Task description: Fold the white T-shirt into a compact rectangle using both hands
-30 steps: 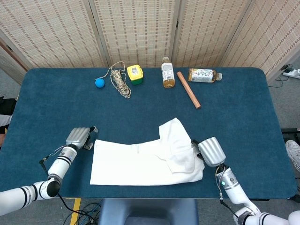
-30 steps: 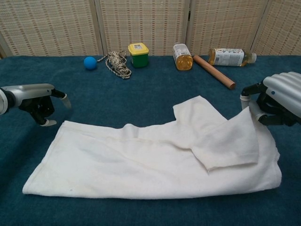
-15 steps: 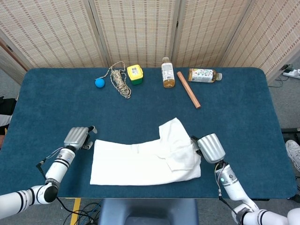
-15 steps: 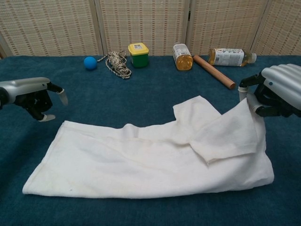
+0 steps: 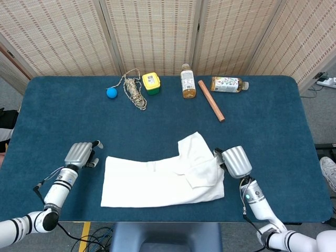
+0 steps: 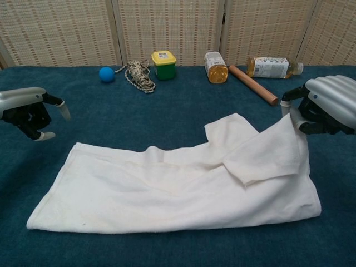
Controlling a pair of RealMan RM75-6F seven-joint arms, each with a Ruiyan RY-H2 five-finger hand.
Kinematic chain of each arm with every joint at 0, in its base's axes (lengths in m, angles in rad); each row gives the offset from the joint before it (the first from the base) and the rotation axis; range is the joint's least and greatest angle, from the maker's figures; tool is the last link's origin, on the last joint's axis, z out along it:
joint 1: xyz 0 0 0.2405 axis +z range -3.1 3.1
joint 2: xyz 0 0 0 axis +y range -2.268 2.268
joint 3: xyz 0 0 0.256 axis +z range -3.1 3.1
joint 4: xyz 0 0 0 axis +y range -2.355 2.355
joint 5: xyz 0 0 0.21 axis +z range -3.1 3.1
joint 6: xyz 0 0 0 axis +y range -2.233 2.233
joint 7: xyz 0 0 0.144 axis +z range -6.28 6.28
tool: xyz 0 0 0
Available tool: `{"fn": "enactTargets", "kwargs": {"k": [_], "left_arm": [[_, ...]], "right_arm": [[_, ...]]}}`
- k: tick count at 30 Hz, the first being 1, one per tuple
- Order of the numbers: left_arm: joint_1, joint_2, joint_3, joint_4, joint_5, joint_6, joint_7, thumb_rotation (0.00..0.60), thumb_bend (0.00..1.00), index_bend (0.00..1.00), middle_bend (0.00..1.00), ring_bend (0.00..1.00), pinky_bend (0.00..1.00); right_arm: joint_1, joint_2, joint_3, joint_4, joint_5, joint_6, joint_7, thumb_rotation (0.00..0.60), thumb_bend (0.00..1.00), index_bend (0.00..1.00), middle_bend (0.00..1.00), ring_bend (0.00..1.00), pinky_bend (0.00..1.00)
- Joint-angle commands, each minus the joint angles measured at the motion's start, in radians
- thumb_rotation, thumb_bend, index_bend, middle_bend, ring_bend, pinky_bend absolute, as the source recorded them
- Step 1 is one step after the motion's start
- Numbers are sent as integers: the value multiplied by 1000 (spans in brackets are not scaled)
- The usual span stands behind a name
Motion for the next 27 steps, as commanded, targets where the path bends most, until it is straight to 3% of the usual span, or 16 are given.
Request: {"fn": "enactTargets", "kwargs": {"k": [1,13,17,23,27], "left_arm": [[4,3,0,-2,2,-1,-2,600,403,354,872,788,978],[23,30,5,-28,25,2,-9,600,403,347,867,784,978],[30,38,4,-36,37,9,-13,600,403,347,867,784,978],[38,51,3,-46,48,15,-15,600,403,345,867,784,978],[44,60,1,-54,52,18,-21,600,403,341,867,785,978]], "right_arm": [[14,-20,7,26,17,-25,1,600,619,743,1000,1000,1000],[57,-83,29,114,96,-142,-19,600,592,728,996,1000,1000],[67,-91,42,117,129,-177,-34,600,498,563,983,1000,1000],[80,-65,61,70,161,-204,-65,600,275,240,960,1000,1000],[84,-32,71,19,184,-221,-94,600,195,104,948,1000,1000]]}}
